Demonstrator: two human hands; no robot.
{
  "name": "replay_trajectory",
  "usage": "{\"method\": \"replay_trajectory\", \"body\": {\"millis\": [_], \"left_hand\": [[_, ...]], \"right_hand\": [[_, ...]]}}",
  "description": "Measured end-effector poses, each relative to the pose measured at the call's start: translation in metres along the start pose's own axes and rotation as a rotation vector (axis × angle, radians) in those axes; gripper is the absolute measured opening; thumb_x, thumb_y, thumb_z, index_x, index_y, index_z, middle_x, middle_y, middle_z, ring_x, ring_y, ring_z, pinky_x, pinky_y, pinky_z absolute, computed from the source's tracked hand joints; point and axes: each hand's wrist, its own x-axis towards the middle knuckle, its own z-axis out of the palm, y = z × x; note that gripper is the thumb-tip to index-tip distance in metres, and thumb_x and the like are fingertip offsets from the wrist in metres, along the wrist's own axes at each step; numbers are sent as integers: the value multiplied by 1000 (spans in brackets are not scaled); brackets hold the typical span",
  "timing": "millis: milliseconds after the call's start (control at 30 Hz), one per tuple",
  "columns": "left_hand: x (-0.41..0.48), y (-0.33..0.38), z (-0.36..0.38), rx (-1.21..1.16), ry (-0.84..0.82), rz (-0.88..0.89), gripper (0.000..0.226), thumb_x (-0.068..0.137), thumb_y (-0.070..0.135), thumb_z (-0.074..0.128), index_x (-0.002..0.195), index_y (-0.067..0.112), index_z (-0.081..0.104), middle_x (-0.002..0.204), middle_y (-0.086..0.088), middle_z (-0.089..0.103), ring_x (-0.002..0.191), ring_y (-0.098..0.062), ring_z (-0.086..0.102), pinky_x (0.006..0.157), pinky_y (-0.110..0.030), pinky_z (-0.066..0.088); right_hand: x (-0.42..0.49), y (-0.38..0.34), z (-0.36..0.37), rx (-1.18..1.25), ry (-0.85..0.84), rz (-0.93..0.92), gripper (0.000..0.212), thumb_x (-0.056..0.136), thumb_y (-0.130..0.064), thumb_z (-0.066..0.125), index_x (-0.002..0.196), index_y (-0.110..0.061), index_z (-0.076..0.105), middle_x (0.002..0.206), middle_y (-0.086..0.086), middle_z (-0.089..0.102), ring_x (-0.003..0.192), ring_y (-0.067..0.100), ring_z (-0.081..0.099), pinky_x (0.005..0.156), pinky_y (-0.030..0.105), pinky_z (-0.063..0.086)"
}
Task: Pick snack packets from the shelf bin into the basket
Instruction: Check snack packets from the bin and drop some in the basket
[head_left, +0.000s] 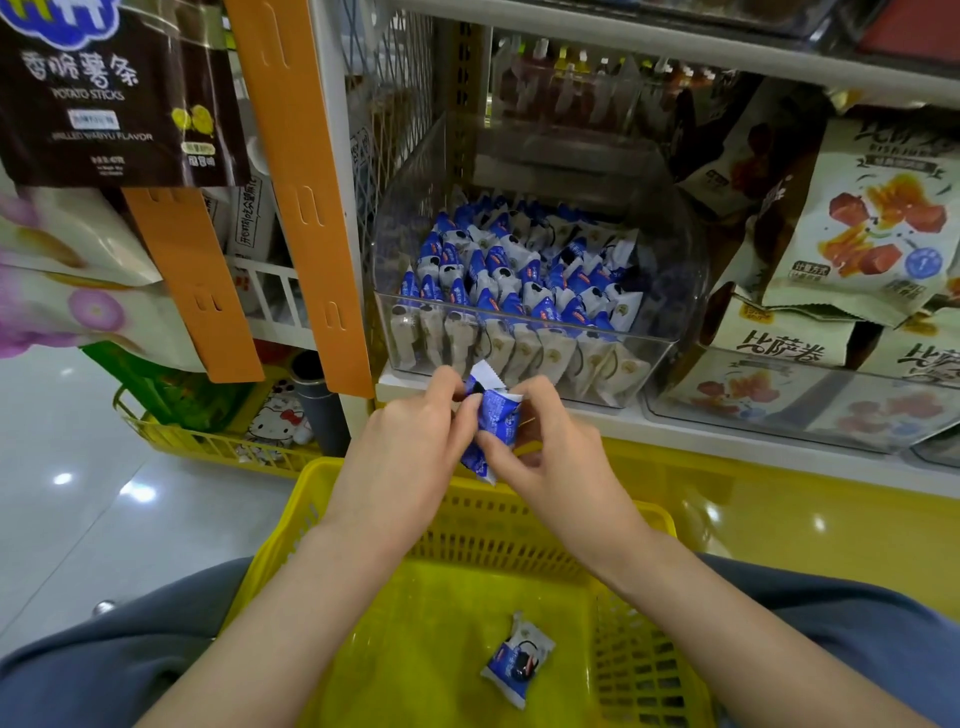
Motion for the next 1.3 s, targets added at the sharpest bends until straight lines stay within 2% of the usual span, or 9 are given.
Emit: {"method": "replay_trajectory", "body": {"millis": [100, 267, 400, 500, 667, 767, 900, 1100, 1300], "left_hand": [[1, -3, 1, -1, 4, -6, 22, 95, 31, 40, 96, 13, 53, 67, -4, 60, 57, -21, 55, 48, -30, 39], [5, -5, 8, -253, -1, -188, 20, 97, 24, 41, 82, 18, 53, 60, 8, 53, 57, -4, 54, 47, -16, 38], [9, -2, 8, -660, -95, -427, 33, 99, 30, 35, 90, 18, 65, 83, -3, 69, 78, -14, 66, 71, -32, 55], [10, 5, 5, -925, -189, -545, 36, 93, 47, 34, 89, 27, 64, 76, 9, 72, 75, 1, 65, 68, -17, 51], [10, 8, 7, -903, -164, -479, 16, 92, 23, 52, 103, 15, 61, 91, -5, 68, 79, -11, 67, 66, -22, 55], [11, 5, 6, -821, -114, -454, 12, 94, 15, 49, 94, 14, 61, 79, -3, 65, 70, -13, 63, 70, -33, 54], [9, 5, 6, -738, -143, -380, 19, 95, 19, 48, 90, 7, 62, 72, -9, 61, 68, -16, 57, 72, -43, 51], [9, 7, 7, -958, -199, -543, 25, 96, 20, 45, 97, 5, 65, 88, -14, 69, 70, -7, 66, 61, -19, 54], [15, -2, 8, -1110, 49, -711, 22, 98, 17, 41, 92, 6, 59, 91, -15, 66, 75, -18, 64, 63, -25, 55]], "right_hand": [[-1, 1, 0, -8, -20, -12, 24, 86, -29, 63, 101, -20, 46, 91, -4, 64, 78, 10, 63, 69, 35, 54], [3, 0, 1, 127, -4, 29, 28, 84, -33, 63, 106, -31, 46, 108, -14, 58, 98, -9, 53, 75, 8, 47], [6, -1, 0, 317, -65, 65, 38, 81, -31, 67, 111, -36, 43, 110, -23, 52, 96, -10, 56, 78, 10, 48], [6, 2, 0, 197, 9, 30, 56, 76, -28, 74, 119, -29, 37, 108, -19, 50, 93, -7, 58, 75, 12, 50], [5, 4, 1, 129, 6, 44, 82, 68, -34, 78, 133, -23, 30, 119, -15, 45, 107, 4, 56, 84, 25, 53], [7, 1, 1, 250, -15, 98, 56, 75, -38, 68, 122, -27, 38, 106, -21, 52, 94, -11, 55, 78, 9, 46], [13, 2, -6, 308, 20, 148, 17, 92, -25, 53, 102, -14, 63, 87, -1, 69, 80, 10, 66, 74, 38, 54], [12, 1, -9, 85, 88, -38, 6, 91, -24, 56, 90, -25, 62, 84, -7, 62, 76, 7, 60, 67, 28, 53], [14, 1, -7, 306, -55, 202, 27, 81, -20, 69, 103, -26, 53, 101, -4, 65, 82, 6, 62, 75, 26, 55]]}}
